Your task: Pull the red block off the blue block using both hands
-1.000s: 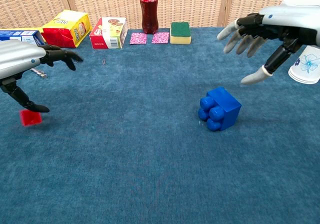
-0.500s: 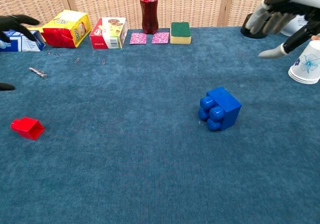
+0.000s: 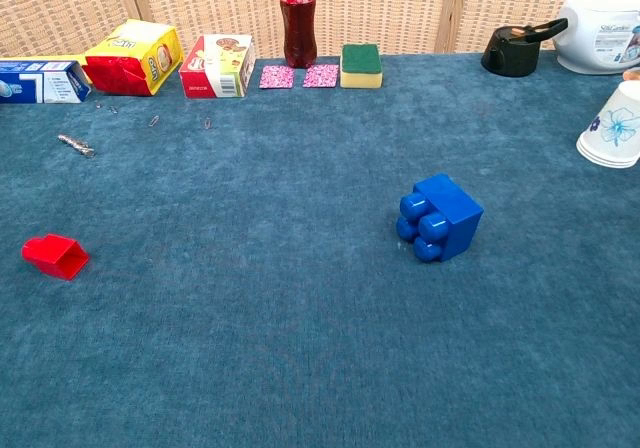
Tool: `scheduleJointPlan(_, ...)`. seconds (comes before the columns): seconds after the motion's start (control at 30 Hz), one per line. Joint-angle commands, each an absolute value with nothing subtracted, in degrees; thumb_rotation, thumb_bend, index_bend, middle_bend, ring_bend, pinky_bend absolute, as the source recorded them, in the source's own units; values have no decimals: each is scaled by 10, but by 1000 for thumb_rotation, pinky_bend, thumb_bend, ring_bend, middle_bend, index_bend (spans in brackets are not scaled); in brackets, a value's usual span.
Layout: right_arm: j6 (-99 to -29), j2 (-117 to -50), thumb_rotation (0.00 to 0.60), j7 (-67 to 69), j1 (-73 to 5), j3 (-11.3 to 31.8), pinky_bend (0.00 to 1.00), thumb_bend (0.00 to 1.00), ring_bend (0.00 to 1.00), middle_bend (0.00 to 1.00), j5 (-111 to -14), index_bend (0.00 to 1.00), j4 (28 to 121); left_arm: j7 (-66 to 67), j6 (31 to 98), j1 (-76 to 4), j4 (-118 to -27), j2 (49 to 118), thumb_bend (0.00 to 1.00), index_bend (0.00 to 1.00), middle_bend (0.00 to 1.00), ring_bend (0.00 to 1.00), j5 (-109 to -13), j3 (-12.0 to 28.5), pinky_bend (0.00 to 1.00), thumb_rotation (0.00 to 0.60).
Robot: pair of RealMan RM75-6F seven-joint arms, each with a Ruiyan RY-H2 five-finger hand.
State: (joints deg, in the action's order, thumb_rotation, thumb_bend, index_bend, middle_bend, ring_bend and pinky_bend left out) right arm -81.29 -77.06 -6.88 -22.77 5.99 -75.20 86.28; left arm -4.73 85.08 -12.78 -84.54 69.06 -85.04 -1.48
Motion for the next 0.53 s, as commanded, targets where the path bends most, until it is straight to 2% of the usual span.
scheduleJointPlan(0.03, -827, -759, 600, -73, -206, 50, 365, 269, 459, 458, -754, 475, 860, -73, 862, -106, -825, 690, 88, 79, 230, 110, -838, -18, 255, 600)
scheduleJointPlan(0.53, -872, -726, 600, -92, -142, 49, 362, 268, 450, 459, -758, 475, 882, -78, 877, -75, -819, 681, 89, 94, 230, 110, -839, -6, 255, 600)
